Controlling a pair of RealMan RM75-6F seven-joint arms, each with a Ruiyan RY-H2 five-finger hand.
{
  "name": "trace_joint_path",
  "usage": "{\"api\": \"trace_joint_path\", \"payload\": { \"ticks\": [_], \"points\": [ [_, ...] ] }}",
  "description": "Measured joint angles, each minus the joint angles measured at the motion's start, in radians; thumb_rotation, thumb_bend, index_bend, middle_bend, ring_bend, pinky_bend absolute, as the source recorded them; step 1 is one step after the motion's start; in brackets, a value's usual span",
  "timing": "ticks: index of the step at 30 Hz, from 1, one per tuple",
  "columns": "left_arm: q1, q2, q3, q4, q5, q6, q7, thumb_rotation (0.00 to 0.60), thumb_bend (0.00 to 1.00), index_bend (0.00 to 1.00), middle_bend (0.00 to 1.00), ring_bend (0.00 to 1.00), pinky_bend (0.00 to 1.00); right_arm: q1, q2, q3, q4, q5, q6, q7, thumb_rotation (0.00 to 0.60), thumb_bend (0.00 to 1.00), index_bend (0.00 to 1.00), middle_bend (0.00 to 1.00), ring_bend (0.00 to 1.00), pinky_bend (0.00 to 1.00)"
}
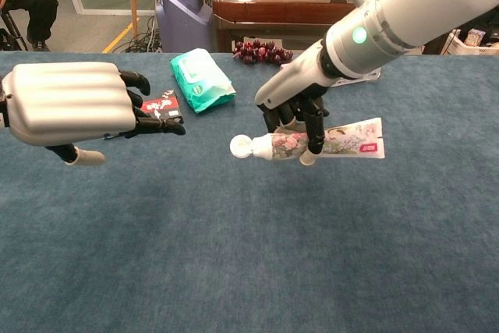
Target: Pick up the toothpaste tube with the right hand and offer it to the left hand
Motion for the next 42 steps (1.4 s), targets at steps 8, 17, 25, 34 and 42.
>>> {"api": "trace_joint_path", "payload": {
  "ticks": [8,17,25,34,42],
  "points": [
    [0.021,0.028,-0.015,-0.042,-0.069,0.001,0.032,0.6,0.22,0.1,0.47,0.46,0.17,-0.025,-0.029,-0.044,0.009,0.033,0.03,-0.056,0.6,0.63,0.66,0.58,0.53,0.51],
    [0.031,0.038,-0.016,-0.075,-0.116,-0.012,0.08,0.6,0.22,0.1,0.47,0.46,0.17,-0.041,-0.068,-0.055,0.039,0.057,0.053,-0.112,0.6,0.47,0.37,0.46,0.44,0.44],
    [0.033,0.041,-0.016,-0.092,-0.138,-0.014,0.1,0.6,0.22,0.1,0.47,0.46,0.17,-0.021,-0.089,-0.062,0.046,0.12,0.064,-0.16,0.6,0.19,0.03,0.22,0.27,0.35],
    [0.039,0.052,-0.015,-0.1,-0.154,-0.005,0.109,0.6,0.22,0.1,0.47,0.46,0.17,0.012,-0.107,-0.073,0.042,0.209,0.108,-0.212,0.581,0.05,0.0,0.09,0.16,0.29],
    [0.065,0.059,-0.032,-0.096,-0.187,0.049,0.07,0.6,0.22,0.1,0.47,0.45,0.17,-0.009,0.013,-0.053,-0.051,0.211,0.212,-0.199,0.573,0.04,0.0,0.09,0.15,0.29]
  ]
}}
